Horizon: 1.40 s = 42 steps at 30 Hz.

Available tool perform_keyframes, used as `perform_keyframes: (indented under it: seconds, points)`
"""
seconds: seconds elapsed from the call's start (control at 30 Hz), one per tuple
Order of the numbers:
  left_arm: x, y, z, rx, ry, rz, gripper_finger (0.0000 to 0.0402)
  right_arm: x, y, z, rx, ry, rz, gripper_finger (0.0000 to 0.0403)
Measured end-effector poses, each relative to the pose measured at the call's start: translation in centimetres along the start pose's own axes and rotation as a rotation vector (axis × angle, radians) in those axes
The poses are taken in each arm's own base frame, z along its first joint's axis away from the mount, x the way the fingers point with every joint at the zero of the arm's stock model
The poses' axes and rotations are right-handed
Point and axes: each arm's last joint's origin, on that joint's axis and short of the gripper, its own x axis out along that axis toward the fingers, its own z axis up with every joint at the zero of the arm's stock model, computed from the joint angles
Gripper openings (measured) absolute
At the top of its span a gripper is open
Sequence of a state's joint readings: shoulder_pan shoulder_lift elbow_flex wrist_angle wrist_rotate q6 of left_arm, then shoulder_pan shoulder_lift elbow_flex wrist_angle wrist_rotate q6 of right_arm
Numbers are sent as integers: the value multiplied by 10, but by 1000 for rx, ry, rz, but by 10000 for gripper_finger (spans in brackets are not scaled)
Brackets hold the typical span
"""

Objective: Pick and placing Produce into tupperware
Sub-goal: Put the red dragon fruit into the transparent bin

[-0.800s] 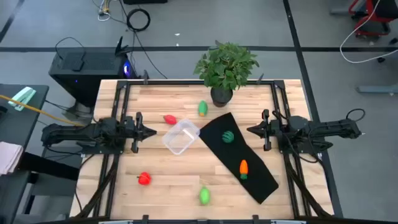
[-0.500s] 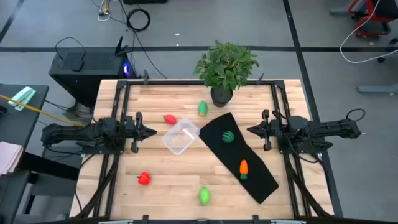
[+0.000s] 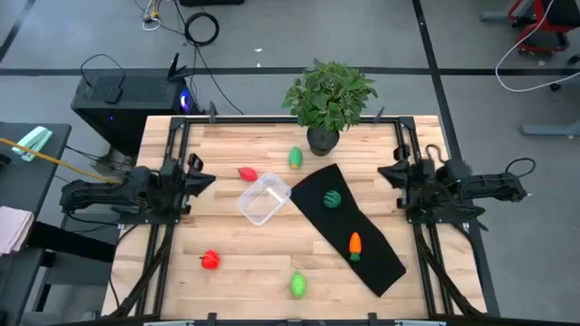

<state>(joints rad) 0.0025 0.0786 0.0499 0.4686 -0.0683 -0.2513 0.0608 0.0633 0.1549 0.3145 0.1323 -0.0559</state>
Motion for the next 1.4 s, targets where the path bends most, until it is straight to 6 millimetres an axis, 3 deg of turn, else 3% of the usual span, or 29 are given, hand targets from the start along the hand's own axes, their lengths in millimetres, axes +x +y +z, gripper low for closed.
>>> perform_keyframes:
  seconds: [0.27, 0.4, 0.53, 0.7, 0.93, 1.03, 1.13, 1.4]
  points:
    - [4, -11, 52, -21, -176, 46, 23, 11, -3, 76, 16, -153, -29, 5]
    - [10, -19, 86, -50, -248, 51, 24, 24, -4, 126, 10, -240, -37, 5]
    - [25, -31, 128, 38, -282, 56, 16, 43, -5, 181, -109, -309, -62, 5]
    - [55, -44, 172, 144, -158, 98, 14, 71, -5, 239, -225, -271, -95, 5]
    - [100, -63, 223, 165, 36, 62, 31, 99, -6, 298, -62, -53, -104, 5]
    - [120, -71, 243, 188, 75, 21, 38, 111, -4, 315, -3, -1, -36, 5]
    - [141, -74, 250, 217, 172, 23, 42, 124, -1, 320, 46, 84, 30, 5]
    - [189, -75, 232, 217, 448, 1, 40, 148, 6, 306, 47, 317, 137, 5]
